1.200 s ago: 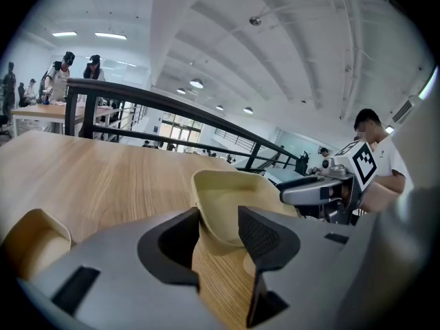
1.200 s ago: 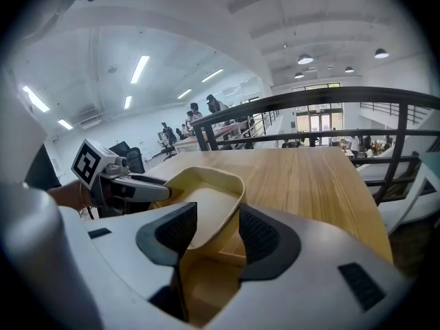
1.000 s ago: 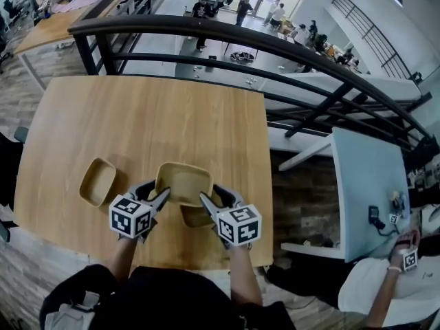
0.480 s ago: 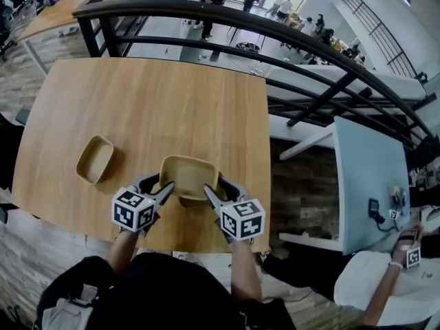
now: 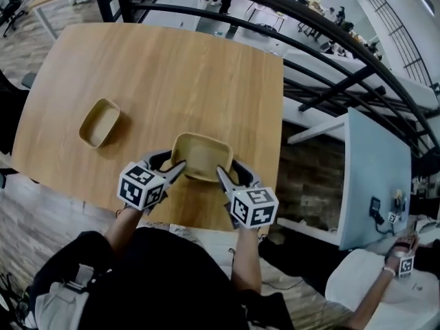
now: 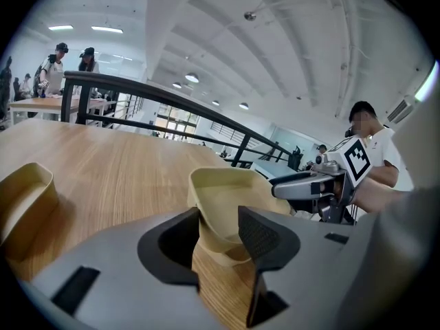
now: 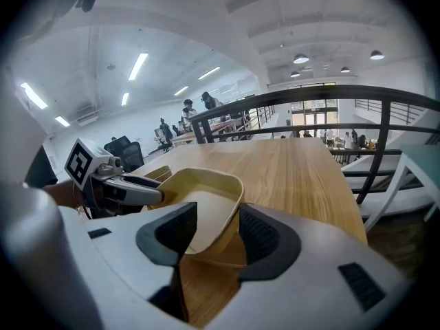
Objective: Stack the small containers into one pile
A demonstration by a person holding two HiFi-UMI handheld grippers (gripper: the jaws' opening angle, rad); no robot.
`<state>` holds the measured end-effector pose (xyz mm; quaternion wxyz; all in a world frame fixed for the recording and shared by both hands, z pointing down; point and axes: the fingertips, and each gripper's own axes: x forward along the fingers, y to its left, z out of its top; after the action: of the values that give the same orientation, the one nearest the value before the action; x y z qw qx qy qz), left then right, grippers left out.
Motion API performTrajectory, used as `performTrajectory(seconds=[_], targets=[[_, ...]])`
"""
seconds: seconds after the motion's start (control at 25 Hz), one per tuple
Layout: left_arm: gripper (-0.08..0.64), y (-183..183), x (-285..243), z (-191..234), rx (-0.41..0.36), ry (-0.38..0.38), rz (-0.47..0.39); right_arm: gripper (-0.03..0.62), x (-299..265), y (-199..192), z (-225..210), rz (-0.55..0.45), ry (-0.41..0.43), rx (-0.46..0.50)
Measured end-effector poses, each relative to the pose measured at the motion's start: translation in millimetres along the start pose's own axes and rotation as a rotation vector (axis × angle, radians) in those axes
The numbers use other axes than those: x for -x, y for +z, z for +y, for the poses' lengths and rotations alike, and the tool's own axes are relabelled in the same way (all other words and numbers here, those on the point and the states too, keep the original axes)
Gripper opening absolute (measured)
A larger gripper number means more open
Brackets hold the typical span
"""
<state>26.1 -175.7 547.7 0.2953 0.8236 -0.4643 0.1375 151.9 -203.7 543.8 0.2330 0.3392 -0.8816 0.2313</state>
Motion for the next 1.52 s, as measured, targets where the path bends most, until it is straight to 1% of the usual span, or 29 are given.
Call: performTrajectory(seconds=[0.28, 0.48, 0.64, 0.8, 0.92, 1.16, 1.36, 1.52], targets=[[0.183, -24.8, 2.3, -5.8, 0.025, -0.011, 0.034, 0.196, -0.3, -20.6, 2.5, 0.041, -0.006, -0.004], [0.183, -30.5, -2.6, -12.3, 0.030, -0.017, 0.044, 0.196, 0.3, -25.8, -4.7, 0.048, -0.011, -0.017], [0.183, -32.9, -8.3, -22.6, 0.024, -0.043, 0.055, 0.196, 2.2, -26.1, -16.5, 0.060, -0.026, -0.019], [0.183, -39.1, -11.2, -29.3, 0.047, -0.073, 0.060, 0.196, 4.1, -23.5, -23.1, 0.053, -0.027, -0.047], [0.183, -39.3, -12.5, -33.5, 0.065, -0.089, 0.055, 0.196, 3.9, -23.3, -27.1, 0.056, -0.035, -0.043], [0.183, -40.4, -8.8, -35.1, 0.064, -0.106, 0.064, 0.196, -3.9, -23.4, -29.3, 0.058, -0.035, -0.039], [0.183, -41.4, -12.1, -30.1, 0.120, -0.113, 0.058, 0.196, -12.9, -16.9, -32.0, 0.060, -0.024, -0.025], [0.183, -41.9, -14.3, -28.2, 0.117, -0.112, 0.065, 0.196, -19.5, -13.9, -34.9, 0.072, -0.027, -0.013]])
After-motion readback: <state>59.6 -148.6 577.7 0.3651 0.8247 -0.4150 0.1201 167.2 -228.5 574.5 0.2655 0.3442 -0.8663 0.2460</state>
